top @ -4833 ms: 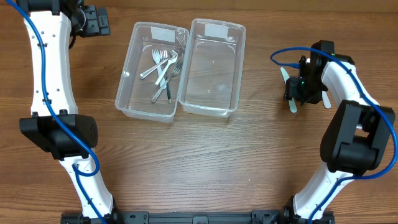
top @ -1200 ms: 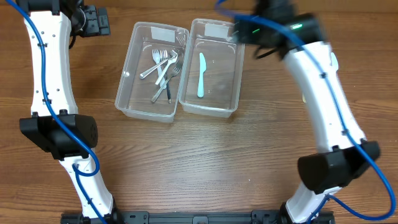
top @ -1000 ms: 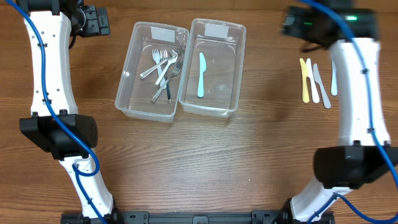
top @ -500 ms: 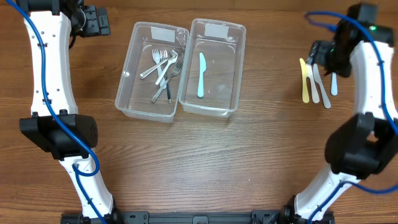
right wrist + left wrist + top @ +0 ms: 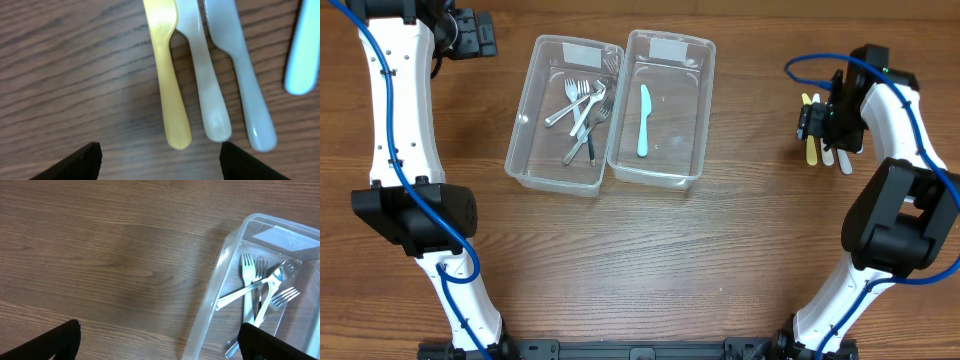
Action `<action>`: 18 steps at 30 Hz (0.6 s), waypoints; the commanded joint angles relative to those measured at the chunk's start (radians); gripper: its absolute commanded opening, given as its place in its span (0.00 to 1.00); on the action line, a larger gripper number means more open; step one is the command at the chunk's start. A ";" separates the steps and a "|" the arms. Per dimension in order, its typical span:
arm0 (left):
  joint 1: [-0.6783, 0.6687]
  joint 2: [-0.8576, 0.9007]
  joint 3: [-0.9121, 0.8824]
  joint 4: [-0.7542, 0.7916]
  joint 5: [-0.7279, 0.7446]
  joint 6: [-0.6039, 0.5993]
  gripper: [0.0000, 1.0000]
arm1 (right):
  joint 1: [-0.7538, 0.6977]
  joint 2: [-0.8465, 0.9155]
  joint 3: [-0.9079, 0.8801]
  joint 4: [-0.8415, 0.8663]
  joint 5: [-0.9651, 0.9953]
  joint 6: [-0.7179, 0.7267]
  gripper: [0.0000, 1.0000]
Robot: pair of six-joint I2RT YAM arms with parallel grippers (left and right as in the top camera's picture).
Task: Pack container
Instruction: 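Return the right gripper to the knives and grasp the yellow knife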
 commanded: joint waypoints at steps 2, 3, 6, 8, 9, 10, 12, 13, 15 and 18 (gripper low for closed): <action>0.008 0.000 0.008 0.003 -0.006 -0.022 1.00 | -0.003 -0.008 -0.074 0.056 -0.011 -0.008 0.78; 0.008 0.000 0.008 0.003 -0.006 -0.022 1.00 | -0.003 -0.008 -0.084 0.064 -0.014 -0.008 0.78; 0.008 0.000 0.008 0.003 -0.006 -0.022 1.00 | -0.002 -0.008 -0.095 0.081 -0.024 -0.008 0.78; 0.008 0.000 0.008 0.003 -0.006 -0.022 1.00 | -0.002 -0.008 -0.095 0.090 -0.035 -0.008 0.78; 0.008 0.000 0.008 0.003 -0.006 -0.022 1.00 | -0.002 -0.008 -0.095 0.095 -0.047 -0.008 0.78; 0.008 0.000 0.008 0.003 -0.006 -0.022 1.00 | -0.002 -0.008 -0.097 0.103 -0.055 -0.008 0.78; 0.008 0.000 0.008 0.003 -0.006 -0.022 1.00 | -0.002 -0.008 -0.104 0.121 -0.055 -0.020 0.77; 0.008 0.000 0.008 0.003 -0.006 -0.022 1.00 | -0.002 -0.008 -0.111 0.132 -0.054 -0.027 0.76; 0.008 0.000 0.008 0.003 -0.006 -0.022 1.00 | -0.002 -0.008 -0.121 0.146 -0.054 -0.027 0.76; 0.008 0.000 0.008 0.003 -0.006 -0.022 1.00 | -0.002 -0.008 -0.143 0.164 -0.055 -0.027 0.76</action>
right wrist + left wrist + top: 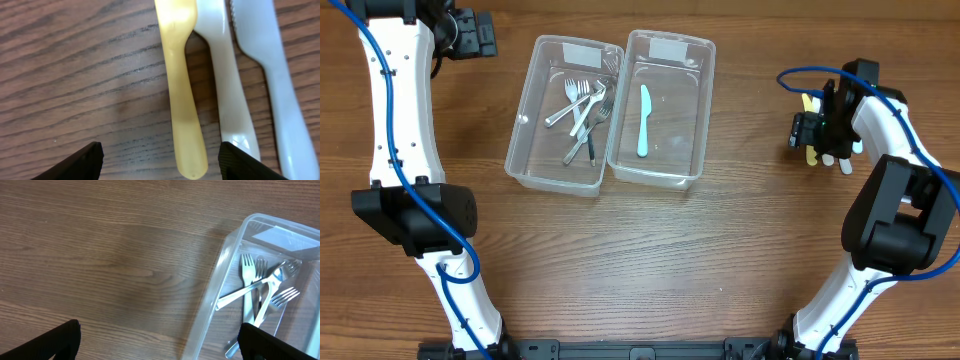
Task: Pack container
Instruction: 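Return the right gripper to the knives and grasp the yellow knife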
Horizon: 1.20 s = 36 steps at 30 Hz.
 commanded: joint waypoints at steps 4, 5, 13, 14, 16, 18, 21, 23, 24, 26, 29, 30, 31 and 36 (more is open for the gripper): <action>0.008 0.000 0.008 0.004 -0.006 -0.022 1.00 | 0.000 -0.008 -0.061 0.029 -0.010 -0.013 0.72; 0.008 0.000 0.008 0.004 -0.006 -0.022 1.00 | 0.001 -0.008 -0.063 0.032 -0.010 -0.013 0.70; 0.008 0.000 0.008 0.004 -0.006 -0.022 1.00 | 0.001 -0.008 -0.064 0.028 -0.010 -0.012 0.63; 0.008 0.000 0.008 0.004 -0.006 -0.022 1.00 | 0.001 -0.008 -0.064 0.028 -0.010 -0.012 0.62; 0.008 0.000 0.008 0.004 -0.006 -0.022 1.00 | 0.001 -0.008 -0.064 0.029 -0.009 -0.012 0.59; 0.008 0.000 0.008 0.004 -0.006 -0.022 1.00 | 0.001 -0.008 -0.064 0.029 0.010 -0.008 0.54; 0.008 0.000 0.008 0.004 -0.006 -0.022 1.00 | 0.001 -0.008 -0.064 0.029 0.045 -0.008 0.51; 0.008 0.000 0.008 0.004 -0.006 -0.022 1.00 | 0.001 -0.008 -0.064 0.029 0.051 -0.009 0.51; 0.008 0.000 0.008 0.004 -0.006 -0.022 1.00 | 0.001 -0.007 -0.064 0.029 0.051 -0.008 0.51; 0.008 0.000 0.008 0.004 -0.006 -0.022 1.00 | 0.001 -0.006 -0.065 0.030 0.050 -0.008 0.52; 0.008 0.000 0.008 0.004 -0.006 -0.022 1.00 | 0.001 -0.004 -0.078 0.038 0.050 -0.009 0.51; 0.008 0.000 0.008 0.004 -0.006 -0.022 1.00 | 0.001 -0.004 -0.084 0.042 0.050 -0.009 0.52; 0.008 0.000 0.008 0.004 -0.006 -0.022 1.00 | 0.001 -0.004 -0.101 0.049 0.050 -0.009 0.51; 0.008 0.000 0.008 0.004 -0.006 -0.022 1.00 | 0.001 -0.004 -0.145 0.062 0.046 -0.010 0.50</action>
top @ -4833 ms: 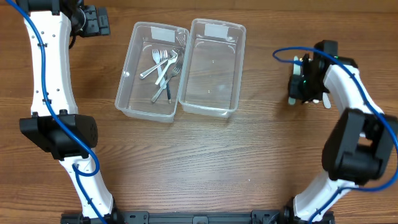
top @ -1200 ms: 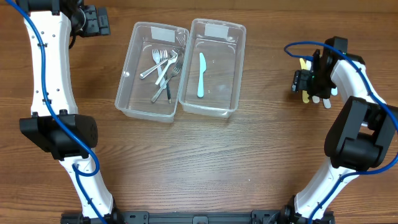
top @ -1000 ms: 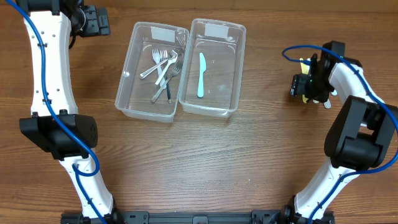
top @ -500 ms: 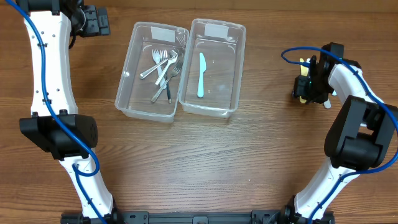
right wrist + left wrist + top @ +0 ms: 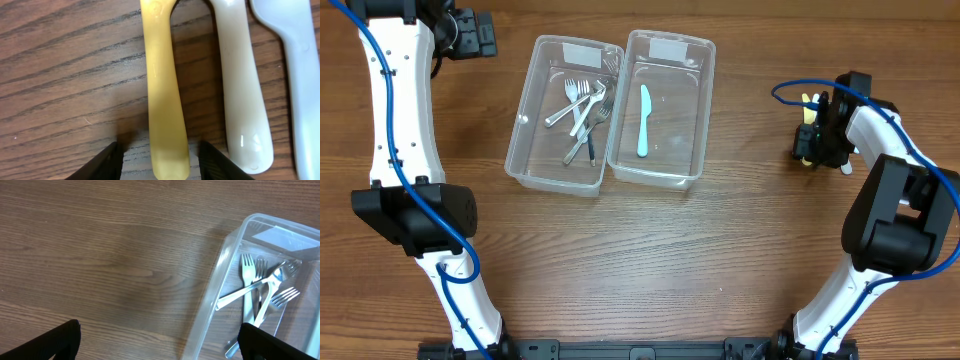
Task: Pack container
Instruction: 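Return the right gripper to the knives and grasp the yellow knife, then carry the yellow knife into the right container and release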
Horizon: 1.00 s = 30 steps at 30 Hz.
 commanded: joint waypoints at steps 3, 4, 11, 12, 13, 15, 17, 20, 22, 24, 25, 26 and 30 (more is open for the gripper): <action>0.008 0.000 0.008 0.004 -0.006 -0.022 1.00 | 0.000 0.005 -0.048 -0.002 -0.012 0.000 0.41; 0.008 0.000 0.008 0.004 -0.006 -0.022 1.00 | 0.000 0.005 -0.048 -0.003 -0.016 0.000 0.39; 0.008 0.000 0.008 0.004 -0.006 -0.022 1.00 | 0.000 0.004 -0.045 -0.011 -0.015 0.011 0.17; 0.008 0.000 0.008 0.004 -0.006 -0.022 1.00 | 0.000 0.004 -0.037 -0.018 -0.014 0.021 0.15; 0.008 0.000 0.008 0.004 -0.006 -0.022 1.00 | 0.000 0.004 -0.025 -0.029 -0.014 0.029 0.13; 0.008 0.000 0.008 0.004 -0.006 -0.022 1.00 | 0.000 0.002 0.014 -0.066 -0.015 0.031 0.11; 0.008 0.000 0.008 0.004 -0.006 -0.022 1.00 | 0.005 -0.007 0.068 -0.114 -0.015 0.031 0.10; 0.008 0.000 0.008 0.004 -0.006 -0.022 1.00 | 0.024 -0.041 0.171 -0.191 -0.016 0.032 0.09; 0.008 0.000 0.008 0.004 -0.006 -0.022 1.00 | 0.054 -0.081 0.242 -0.233 -0.019 0.034 0.09; 0.008 0.000 0.008 0.004 -0.006 -0.022 1.00 | 0.093 -0.121 0.299 -0.263 -0.024 0.035 0.09; 0.008 0.000 0.008 0.004 -0.006 -0.022 1.00 | 0.117 -0.141 0.326 -0.277 -0.031 0.039 0.08; 0.008 0.000 0.008 0.004 -0.006 -0.022 1.00 | 0.157 -0.170 0.358 -0.287 -0.039 0.068 0.07; 0.008 0.000 0.008 0.004 -0.006 -0.022 1.00 | 0.277 -0.218 0.381 -0.277 -0.077 0.153 0.04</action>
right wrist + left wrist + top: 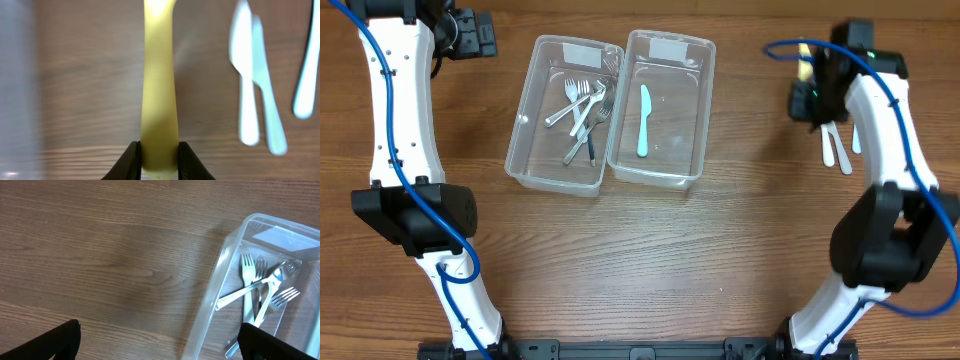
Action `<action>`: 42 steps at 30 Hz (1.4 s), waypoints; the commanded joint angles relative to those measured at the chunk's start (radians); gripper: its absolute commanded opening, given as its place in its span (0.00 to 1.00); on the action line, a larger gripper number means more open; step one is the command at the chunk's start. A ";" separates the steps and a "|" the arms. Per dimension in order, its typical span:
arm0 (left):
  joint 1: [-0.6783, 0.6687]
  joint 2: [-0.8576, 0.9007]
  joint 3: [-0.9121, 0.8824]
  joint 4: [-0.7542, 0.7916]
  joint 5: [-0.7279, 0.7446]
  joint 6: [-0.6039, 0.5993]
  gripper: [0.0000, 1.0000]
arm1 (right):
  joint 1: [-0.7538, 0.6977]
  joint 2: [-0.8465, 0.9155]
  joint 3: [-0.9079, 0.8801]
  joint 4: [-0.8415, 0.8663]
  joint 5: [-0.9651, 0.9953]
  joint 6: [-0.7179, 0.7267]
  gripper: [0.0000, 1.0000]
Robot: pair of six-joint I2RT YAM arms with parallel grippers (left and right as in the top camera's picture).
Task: Pack container
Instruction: 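Carry the yellow knife into the right container and release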
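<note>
My right gripper (159, 161) is shut on the handle of a yellow plastic knife (159, 90), held above the table to the right of the two clear containers. Overhead, the right gripper (807, 98) hangs near the table's far right, the knife's tip (804, 48) poking out behind it. The right container (660, 108) holds a teal knife (643, 120); the left container (566, 115) holds several metal forks (584, 110). My left gripper (160, 342) stands open over bare table beside the left container (215, 295), far left at the back.
Pale plastic knives (836, 148) lie on the table at the right, below the right gripper; in the right wrist view they show as blurred white shapes (255, 90). Wood table surface (650, 260) stretches in front of the containers.
My right gripper has shut on the yellow knife and lifted it off the table, moving toward the back. The pale knives stay on the table. The left arm has not moved.
My right gripper stood open over the row of plastic knives, then lower around the yellow one's handle, then close to touching it. Now it holds the yellow knife raised above the table. The left gripper stayed open by the fork container throughout.
</note>
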 commanded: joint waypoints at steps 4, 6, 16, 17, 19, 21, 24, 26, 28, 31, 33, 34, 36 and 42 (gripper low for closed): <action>0.008 0.000 0.008 0.003 -0.006 -0.022 1.00 | 0.256 -0.085 0.025 0.026 -0.057 0.177 0.04; 0.008 0.000 0.008 0.003 -0.006 -0.022 1.00 | 0.310 -0.084 0.004 0.048 -0.057 0.212 0.04; 0.008 0.000 0.008 0.003 -0.006 -0.022 1.00 | 0.517 -0.080 -0.187 0.233 -0.054 0.434 0.07; 0.008 0.000 0.008 0.003 -0.006 -0.022 1.00 | 0.528 -0.080 -0.193 0.239 -0.054 0.432 0.10; 0.008 0.000 0.008 0.003 -0.006 -0.022 1.00 | 0.546 -0.080 -0.196 0.240 -0.054 0.426 0.15; 0.008 0.000 0.008 0.003 -0.006 -0.022 1.00 | 0.561 -0.080 -0.195 0.251 -0.054 0.387 0.29; 0.008 0.000 0.008 0.003 -0.006 -0.022 1.00 | 0.566 -0.080 -0.171 0.246 -0.049 0.308 0.65; 0.008 0.000 0.008 0.003 -0.006 -0.022 1.00 | 0.554 -0.082 -0.126 0.220 -0.009 0.299 0.72; 0.008 0.000 0.008 0.003 -0.006 -0.022 1.00 | 0.533 -0.084 -0.060 0.183 0.059 0.298 0.77; 0.008 0.000 0.008 0.003 -0.006 -0.022 1.00 | 0.478 -0.084 0.070 0.112 0.217 0.296 0.85; 0.008 0.000 0.008 0.003 -0.006 -0.022 1.00 | 0.415 -0.084 0.158 0.068 0.305 0.260 0.87; 0.008 0.000 0.008 0.003 -0.006 -0.022 1.00 | 0.382 -0.084 0.186 0.060 0.314 0.216 0.89; 0.008 0.000 0.008 0.003 -0.006 -0.022 1.00 | 0.294 -0.084 0.221 0.043 0.314 0.128 0.90; 0.008 0.000 0.008 0.003 -0.006 -0.022 1.00 | 0.043 -0.081 0.183 0.009 0.264 0.063 0.92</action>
